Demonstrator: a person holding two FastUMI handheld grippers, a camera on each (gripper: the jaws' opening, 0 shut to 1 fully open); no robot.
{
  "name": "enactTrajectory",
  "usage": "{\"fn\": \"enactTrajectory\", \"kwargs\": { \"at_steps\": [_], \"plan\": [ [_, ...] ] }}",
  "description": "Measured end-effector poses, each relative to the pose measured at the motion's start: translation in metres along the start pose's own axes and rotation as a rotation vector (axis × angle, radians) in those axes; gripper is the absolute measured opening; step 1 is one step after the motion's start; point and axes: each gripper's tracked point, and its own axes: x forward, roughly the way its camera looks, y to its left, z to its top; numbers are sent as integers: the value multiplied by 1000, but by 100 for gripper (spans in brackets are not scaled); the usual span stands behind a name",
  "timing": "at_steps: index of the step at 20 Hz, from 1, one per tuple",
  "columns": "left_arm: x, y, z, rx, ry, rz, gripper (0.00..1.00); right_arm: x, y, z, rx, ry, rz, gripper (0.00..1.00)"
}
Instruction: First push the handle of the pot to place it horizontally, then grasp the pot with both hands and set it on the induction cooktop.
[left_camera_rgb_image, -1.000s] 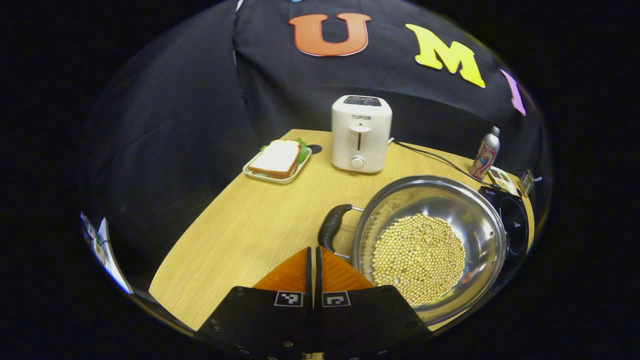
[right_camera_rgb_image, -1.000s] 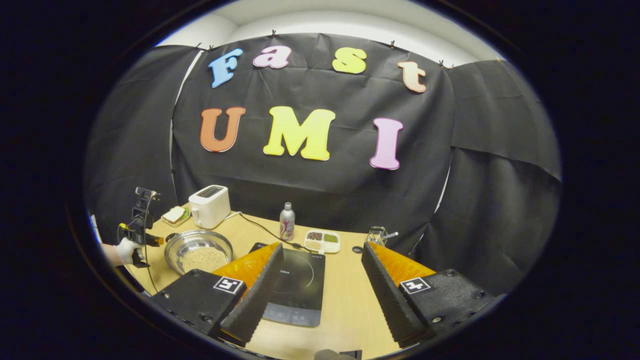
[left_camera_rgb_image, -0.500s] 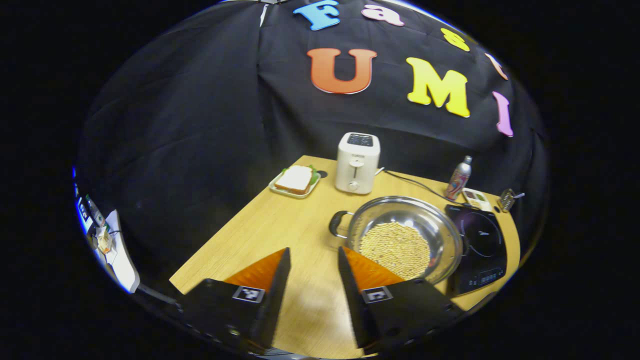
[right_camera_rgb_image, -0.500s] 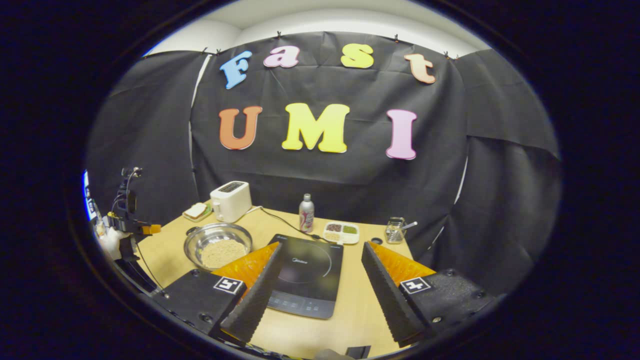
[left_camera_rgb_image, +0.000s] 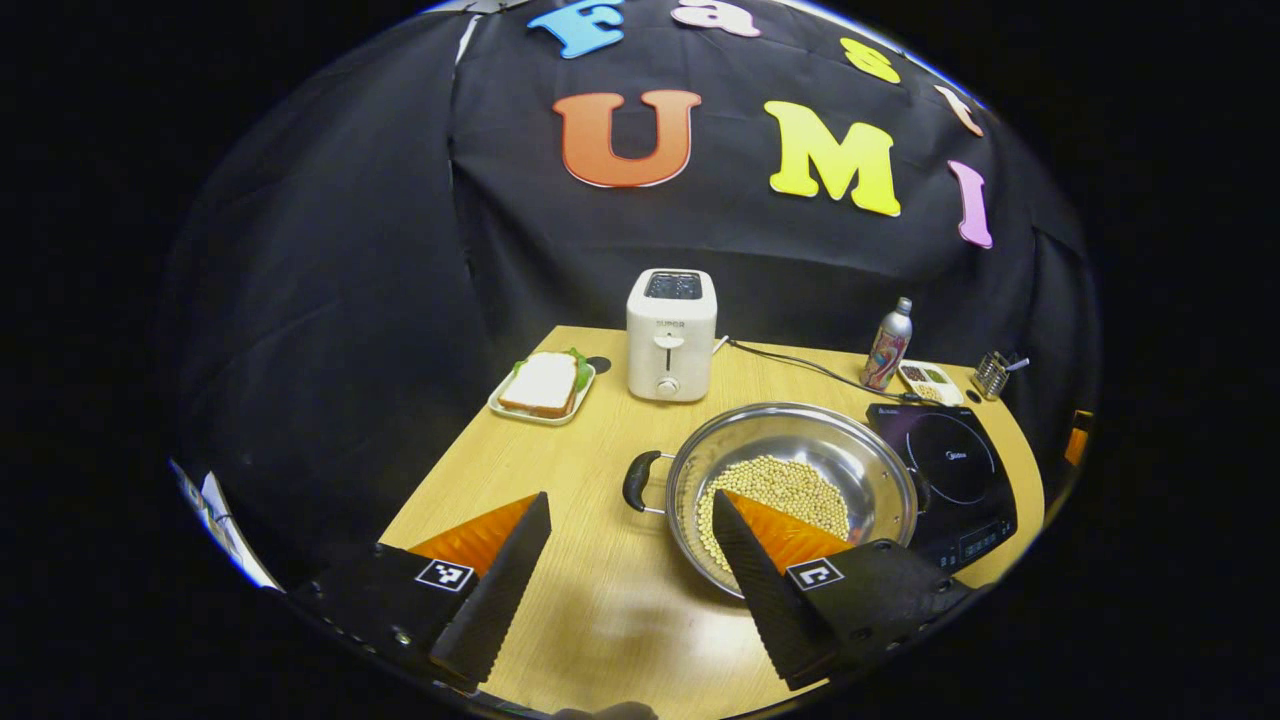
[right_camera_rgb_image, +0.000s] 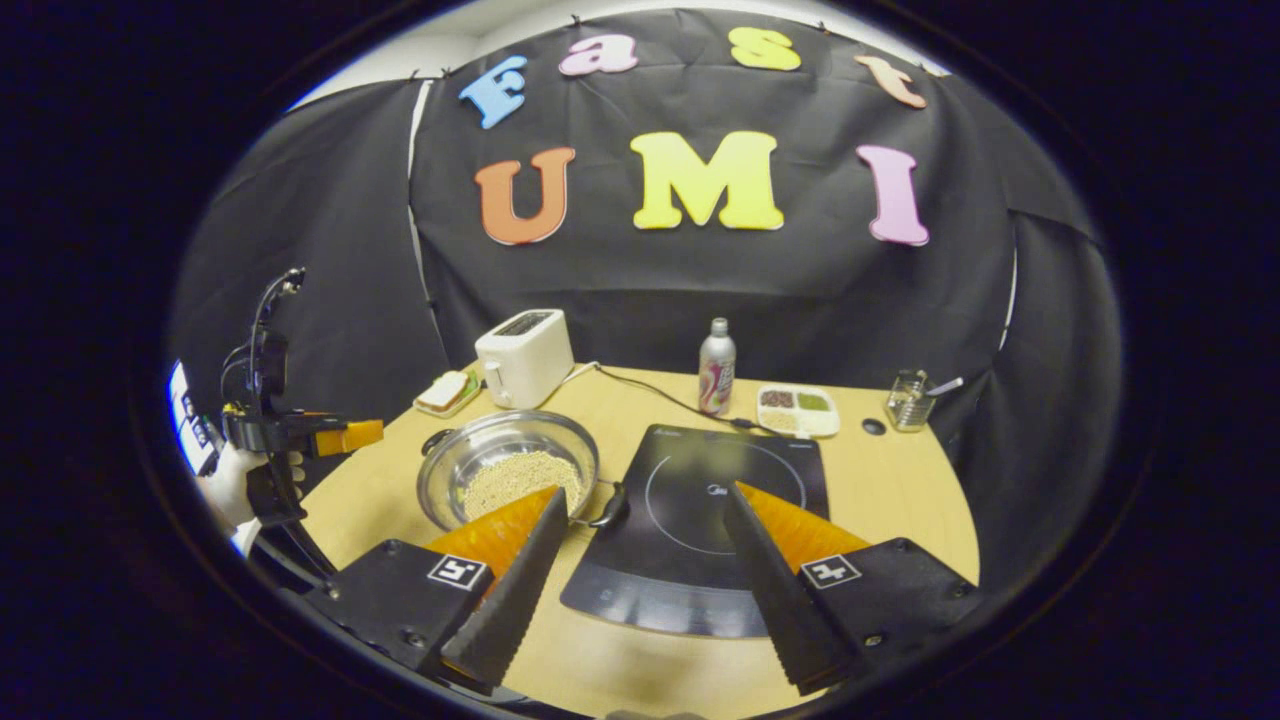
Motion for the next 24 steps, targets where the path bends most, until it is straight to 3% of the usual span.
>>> {"fn": "enactTrajectory", "kwargs": {
  "at_steps": [5,9,13,14,15,17,18,19,20,22,23,24],
  "plan": [
    [68,-11,-17,52,85,-81,98,97,28,-30,75,159,-38,96],
    [106,-14,-33,107,166,-96,98,139,28,-54,75,264,-83,96],
    [127,-17,-48,133,227,-111,97,155,24,-77,110,350,-98,87],
    [129,-19,-51,134,241,-115,98,158,26,-80,128,363,-90,93],
    [130,-17,-53,141,252,-110,94,160,27,-82,143,373,-86,86],
    [133,-16,-57,142,270,-112,89,162,28,-84,150,378,-83,84],
    [134,-13,-59,142,287,-114,78,159,28,-82,136,383,-88,86],
    [135,-13,-58,136,289,-122,83,160,28,-85,128,404,-86,80],
    [135,-14,-60,133,305,-128,72,158,27,-81,129,402,-96,77],
    [135,-14,-60,121,324,-139,71,160,28,-83,158,421,-103,71],
    [135,-15,-61,111,331,-144,59,159,28,-82,174,421,-103,70],
    [134,-16,-61,101,341,-149,68,163,28,-82,188,427,-99,71]
  ]
}}
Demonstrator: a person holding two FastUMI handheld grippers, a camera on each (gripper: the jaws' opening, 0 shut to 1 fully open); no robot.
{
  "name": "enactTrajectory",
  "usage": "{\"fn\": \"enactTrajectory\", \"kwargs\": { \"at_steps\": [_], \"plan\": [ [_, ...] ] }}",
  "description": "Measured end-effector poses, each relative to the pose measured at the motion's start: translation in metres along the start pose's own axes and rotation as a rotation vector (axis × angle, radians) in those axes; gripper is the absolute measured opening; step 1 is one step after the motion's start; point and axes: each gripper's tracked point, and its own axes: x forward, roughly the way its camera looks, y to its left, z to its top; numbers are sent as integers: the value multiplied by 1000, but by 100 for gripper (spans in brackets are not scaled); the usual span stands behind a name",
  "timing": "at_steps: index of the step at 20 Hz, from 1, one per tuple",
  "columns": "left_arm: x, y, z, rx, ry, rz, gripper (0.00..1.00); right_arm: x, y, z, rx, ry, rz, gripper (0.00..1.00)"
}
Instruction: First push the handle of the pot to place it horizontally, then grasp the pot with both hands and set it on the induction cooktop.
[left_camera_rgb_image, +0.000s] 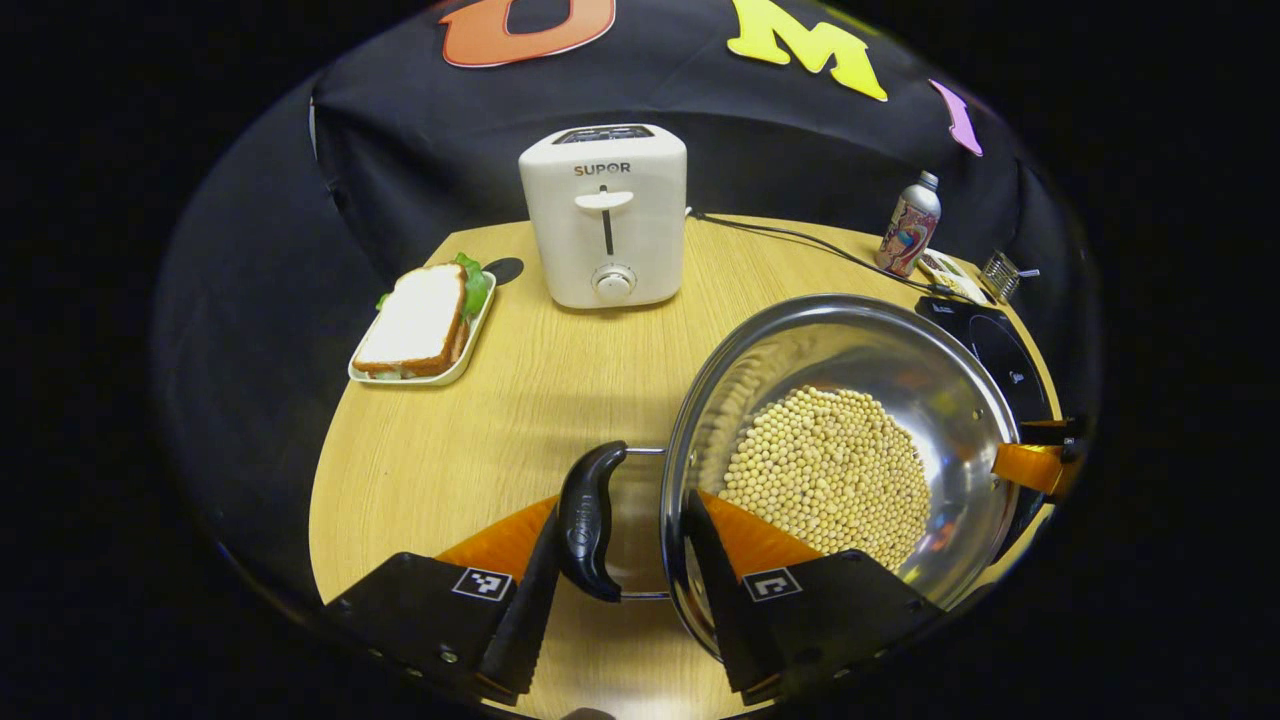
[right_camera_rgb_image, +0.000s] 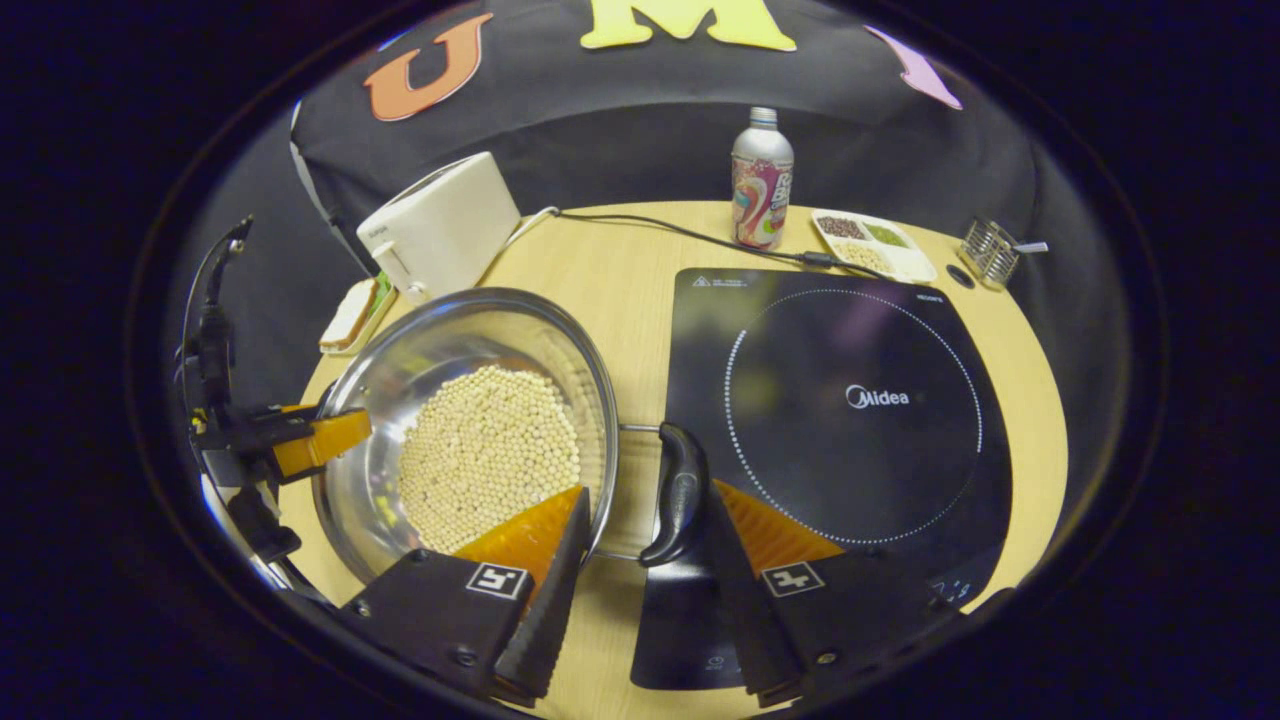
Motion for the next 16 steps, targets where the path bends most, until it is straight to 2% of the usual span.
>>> {"fn": "enactTrajectory", "kwargs": {
  "at_steps": [3,4,6,7,8,9,10,13,14,15,16],
  "plan": [
    [-3,-2,-1,-21,23,-23,64,1,-3,1,44,26,15,64],
    [-3,-2,-1,-21,24,-27,73,1,-4,2,58,36,14,63],
    [-5,-2,-1,-24,30,-25,61,0,-5,3,60,57,13,58],
    [-12,-3,1,-25,19,-25,59,3,-5,3,67,58,14,56],
    [-12,-4,1,-16,14,-23,48,0,-7,3,70,58,16,57],
    [-15,-6,1,-9,10,-23,68,-1,-8,3,80,55,21,56],
    [-19,-7,0,-8,8,-22,58,-5,-8,2,81,50,22,53],
    [-30,-10,4,-10,-14,-24,58,-19,-8,8,42,6,21,53],
    [-34,-12,5,-15,-19,-25,63,-24,-9,10,33,-9,19,53],
    [-39,-13,6,-20,-25,-25,58,-29,-10,12,24,-18,20,53],
    [-41,-16,7,-19,-32,-25,58,-34,-11,13,19,-26,21,53]
  ]
}}
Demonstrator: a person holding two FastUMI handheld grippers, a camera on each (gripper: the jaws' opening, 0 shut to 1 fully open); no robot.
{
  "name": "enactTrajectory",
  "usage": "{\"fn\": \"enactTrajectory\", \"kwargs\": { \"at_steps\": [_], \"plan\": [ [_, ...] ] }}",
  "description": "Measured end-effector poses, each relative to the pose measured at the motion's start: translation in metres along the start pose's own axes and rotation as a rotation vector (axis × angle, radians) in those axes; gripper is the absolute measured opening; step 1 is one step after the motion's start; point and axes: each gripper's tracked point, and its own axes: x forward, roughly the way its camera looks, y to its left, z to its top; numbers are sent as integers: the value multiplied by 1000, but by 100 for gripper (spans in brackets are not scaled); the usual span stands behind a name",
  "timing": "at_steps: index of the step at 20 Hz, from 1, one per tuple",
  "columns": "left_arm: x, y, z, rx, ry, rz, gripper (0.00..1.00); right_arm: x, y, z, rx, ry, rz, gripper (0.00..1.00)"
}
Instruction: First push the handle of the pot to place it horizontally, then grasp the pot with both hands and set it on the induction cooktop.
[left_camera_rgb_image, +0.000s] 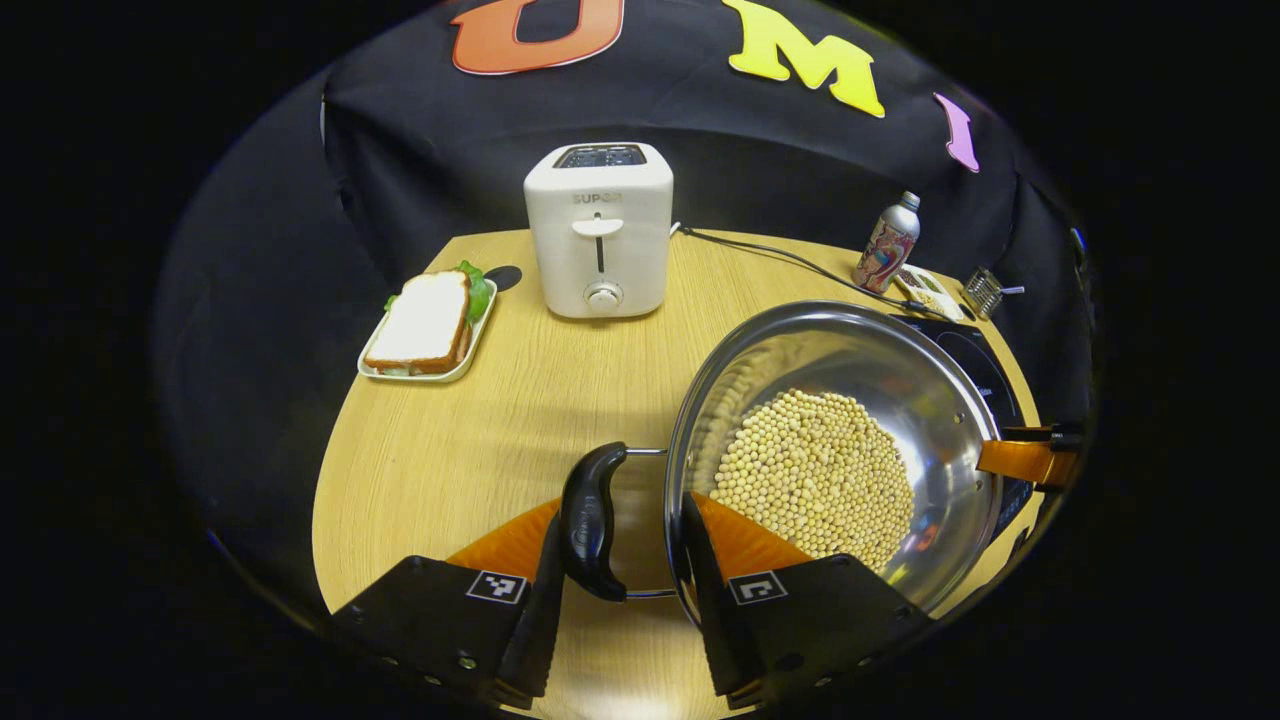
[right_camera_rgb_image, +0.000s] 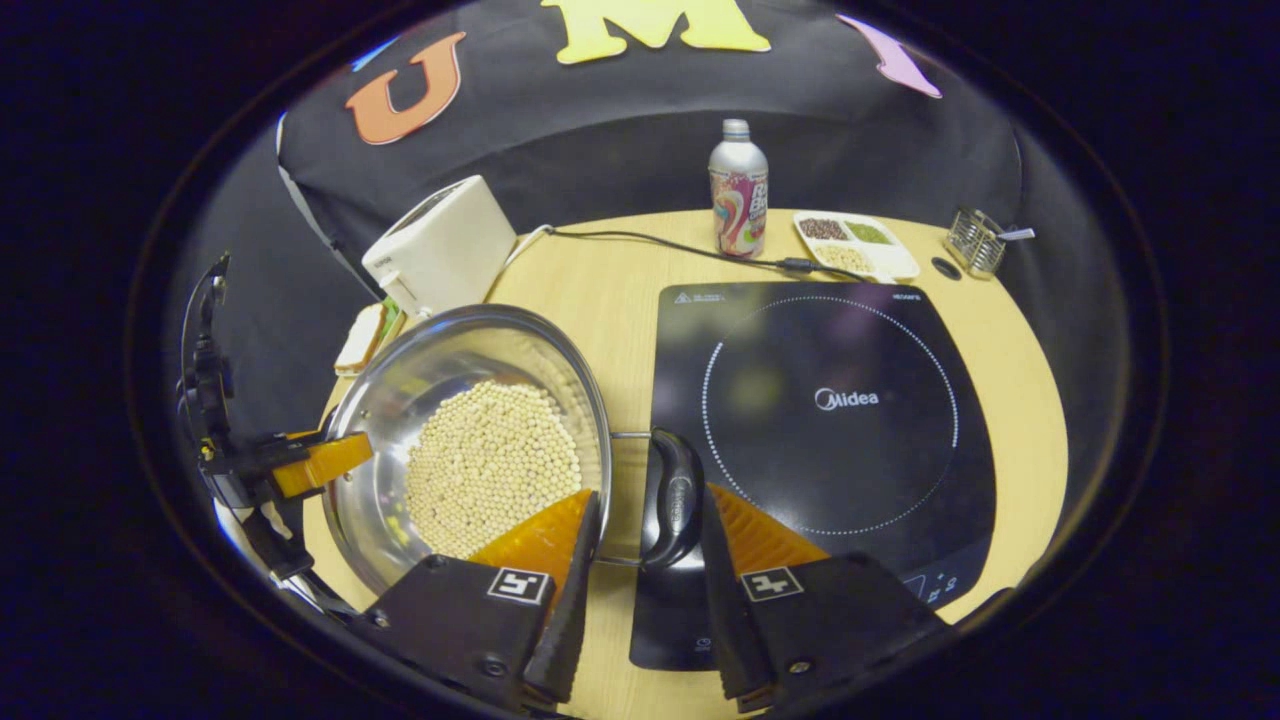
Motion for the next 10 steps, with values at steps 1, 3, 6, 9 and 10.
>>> {"fn": "enactTrajectory", "kwargs": {
  "at_steps": [1,3,6,9,10],
  "plan": [
    [-5,-2,1,-1,-2,2,58,-4,-2,1,-1,-6,1,53],
    [-13,-9,3,4,-9,1,58,-13,-7,2,0,-16,2,56],
    [-21,-26,6,6,-15,-9,58,-30,-21,4,1,-39,0,56],
    [-25,-51,13,17,-27,-18,58,-45,-41,8,7,-60,-9,56],
    [-27,-60,16,21,-29,-19,58,-49,-50,10,9,-65,-11,56]
  ]
}}
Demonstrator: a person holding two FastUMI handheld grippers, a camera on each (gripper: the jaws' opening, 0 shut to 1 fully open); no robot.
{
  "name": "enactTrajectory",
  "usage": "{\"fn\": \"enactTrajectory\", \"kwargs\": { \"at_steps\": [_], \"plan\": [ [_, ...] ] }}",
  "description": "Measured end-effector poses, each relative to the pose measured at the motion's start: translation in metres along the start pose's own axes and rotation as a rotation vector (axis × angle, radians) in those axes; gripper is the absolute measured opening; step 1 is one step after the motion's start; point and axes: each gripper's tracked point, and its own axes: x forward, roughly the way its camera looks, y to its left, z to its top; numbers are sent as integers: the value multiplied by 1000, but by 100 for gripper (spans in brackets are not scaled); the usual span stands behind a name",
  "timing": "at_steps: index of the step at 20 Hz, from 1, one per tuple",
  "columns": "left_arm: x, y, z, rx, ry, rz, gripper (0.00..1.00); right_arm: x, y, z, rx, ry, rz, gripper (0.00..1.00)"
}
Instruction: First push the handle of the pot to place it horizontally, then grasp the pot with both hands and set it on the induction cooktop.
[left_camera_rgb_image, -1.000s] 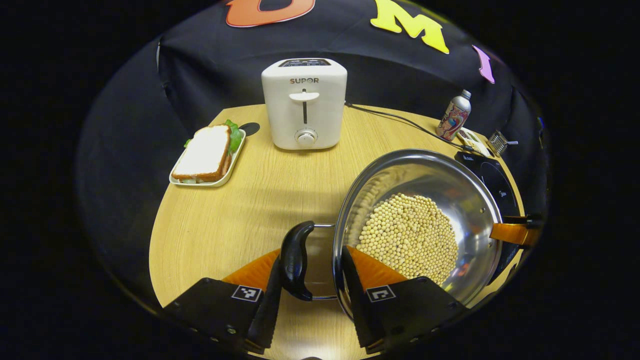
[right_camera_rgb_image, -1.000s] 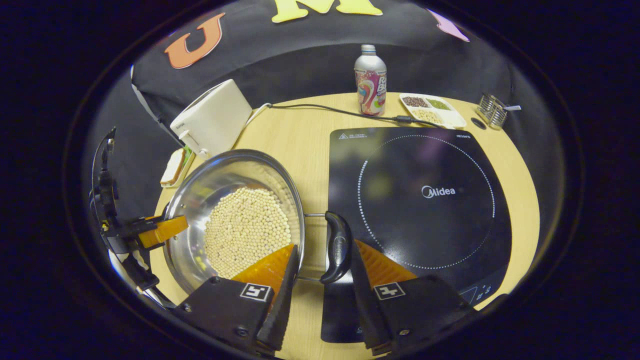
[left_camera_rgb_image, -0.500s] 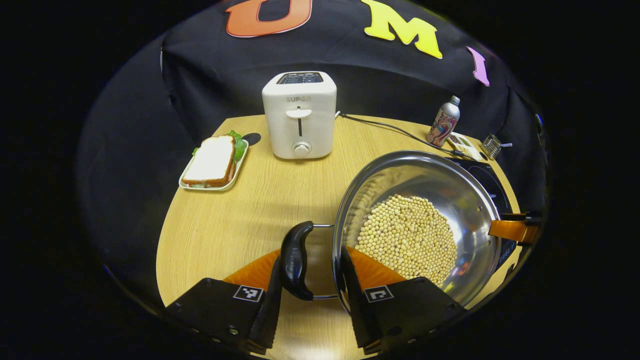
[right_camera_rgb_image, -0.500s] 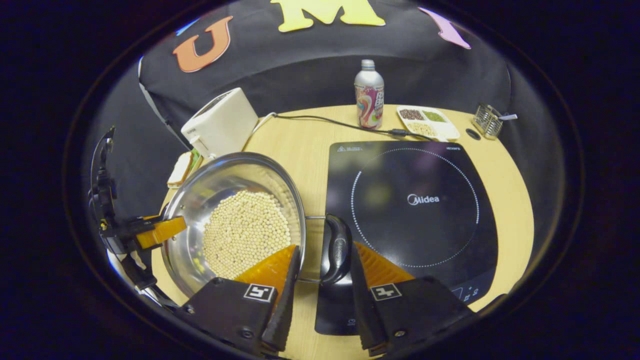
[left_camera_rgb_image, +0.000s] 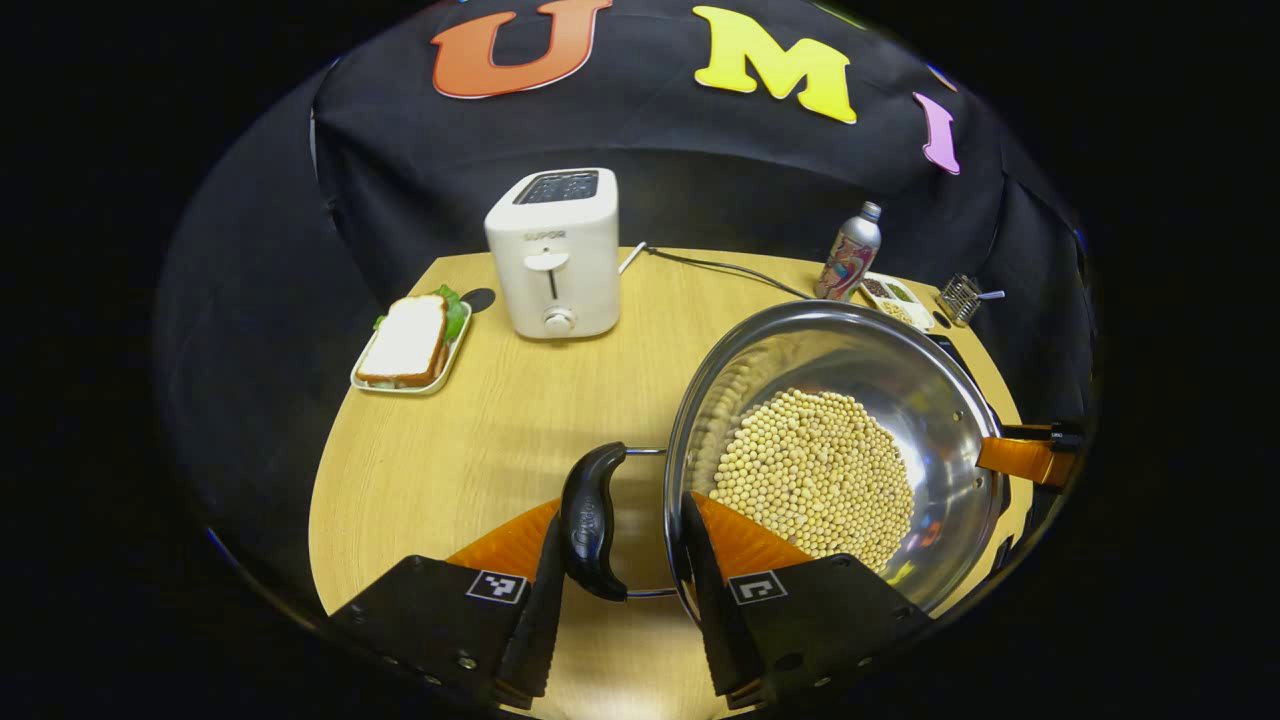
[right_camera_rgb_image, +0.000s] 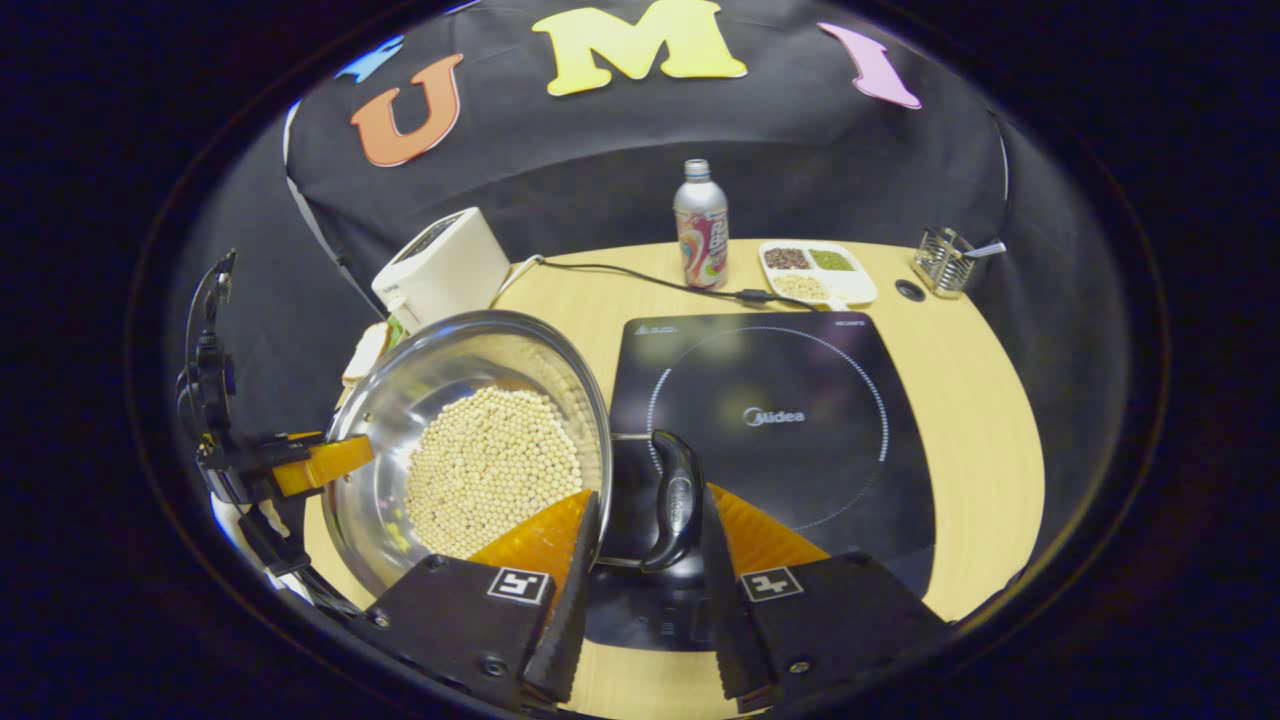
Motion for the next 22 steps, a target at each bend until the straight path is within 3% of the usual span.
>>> {"fn": "enactTrajectory", "kwargs": {
  "at_steps": [9,10,12,13,14,15,16,19,20,21,22],
  "plan": [
    [-2,-103,13,39,-10,-15,58,-29,-101,9,35,-20,-15,53],
    [0,-115,13,40,-9,-16,68,-31,-112,9,39,-19,-17,53],
    [3,-138,12,40,-8,-16,68,-34,-133,11,47,-18,-23,53],
    [6,-149,12,40,-8,-16,58,-35,-145,11,49,-18,-25,53],
    [9,-159,10,38,-8,-16,68,-34,-156,11,48,-15,-26,53],
    [11,-168,10,36,-5,-14,68,-34,-165,11,51,-14,-27,53],
    [14,-176,9,35,-4,-13,58,-34,-174,12,48,-10,-27,53],
    [21,-195,9,30,-1,-7,58,-31,-196,15,40,-7,-27,53],
    [23,-200,10,29,-2,-4,68,-30,-201,17,39,-6,-26,53],
    [24,-204,10,29,0,-2,58,-28,-206,19,38,-4,-25,53],
    [26,-207,9,28,3,0,68,-26,-209,20,36,-1,-24,53]
  ]
}}
